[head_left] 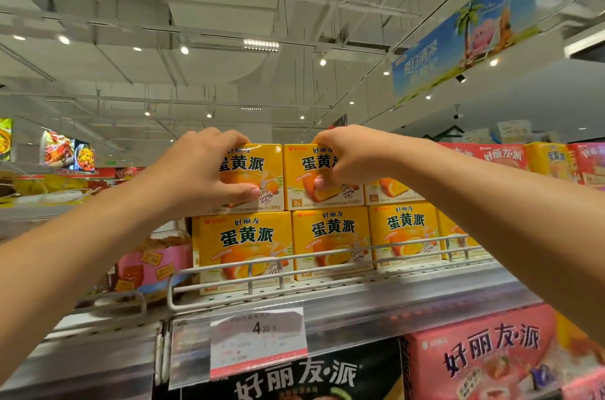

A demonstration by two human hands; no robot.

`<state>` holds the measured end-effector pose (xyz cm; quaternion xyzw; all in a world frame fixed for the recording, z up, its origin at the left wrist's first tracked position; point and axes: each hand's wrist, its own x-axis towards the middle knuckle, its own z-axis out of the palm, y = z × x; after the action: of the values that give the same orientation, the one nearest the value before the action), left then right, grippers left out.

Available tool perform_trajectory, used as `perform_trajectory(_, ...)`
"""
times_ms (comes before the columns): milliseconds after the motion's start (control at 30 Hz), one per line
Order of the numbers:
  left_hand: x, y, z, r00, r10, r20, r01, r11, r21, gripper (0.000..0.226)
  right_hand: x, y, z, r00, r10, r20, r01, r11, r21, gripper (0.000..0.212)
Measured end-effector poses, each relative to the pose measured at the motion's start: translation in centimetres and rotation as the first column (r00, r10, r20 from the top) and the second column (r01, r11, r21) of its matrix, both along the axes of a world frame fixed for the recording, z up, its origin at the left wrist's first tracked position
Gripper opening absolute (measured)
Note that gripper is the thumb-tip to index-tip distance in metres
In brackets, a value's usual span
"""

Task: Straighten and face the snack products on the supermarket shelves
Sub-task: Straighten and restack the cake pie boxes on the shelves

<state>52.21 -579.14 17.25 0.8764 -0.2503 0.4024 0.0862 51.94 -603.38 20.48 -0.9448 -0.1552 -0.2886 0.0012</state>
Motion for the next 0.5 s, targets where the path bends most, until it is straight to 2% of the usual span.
perform_trajectory(100,-0.2,-0.1,-0.2,0.999,0.049,-0.007,-0.049,0.999,0.013,0.081,0.0,-0.1,-0.3,1.0,0.001,0.013,-0.001,1.0,-0.003,0.043)
perform_trajectory(200,-0.6,-0.3,-0.4,0.997,0.073,-0.01,-0.072,0.997,0.014,0.091,-0.4,-0.5,-0.5,0.999,0.047,0.011,-0.047,0.998,0.031,0.065)
perform_trajectory(267,-1.3,-0.7,-0.8,0.998,0.003,0.061,0.0,0.999,-0.048,0.099,-1.1,-1.0,-1.0,0.992,0.102,0.07,-0.106,0.993,0.057,0.082)
perform_trajectory(300,-1.8,-1.1,-1.3,0.989,-0.041,0.14,0.051,0.996,-0.069,0.094,-1.6,-1.3,-1.5,0.982,0.135,0.131,-0.144,0.988,0.06,0.085)
perform_trajectory(400,-3.5,-3.5,-3.8,0.905,-0.187,0.383,0.199,0.98,0.01,0.064,-3.2,-2.7,-4.7,0.89,0.244,0.385,-0.289,0.955,0.064,0.067)
perform_trajectory(500,-4.7,-7.0,-7.2,0.856,-0.314,0.411,0.254,0.947,0.195,0.054,-4.9,-5.5,-9.2,0.8,0.26,0.541,-0.35,0.934,0.069,0.044)
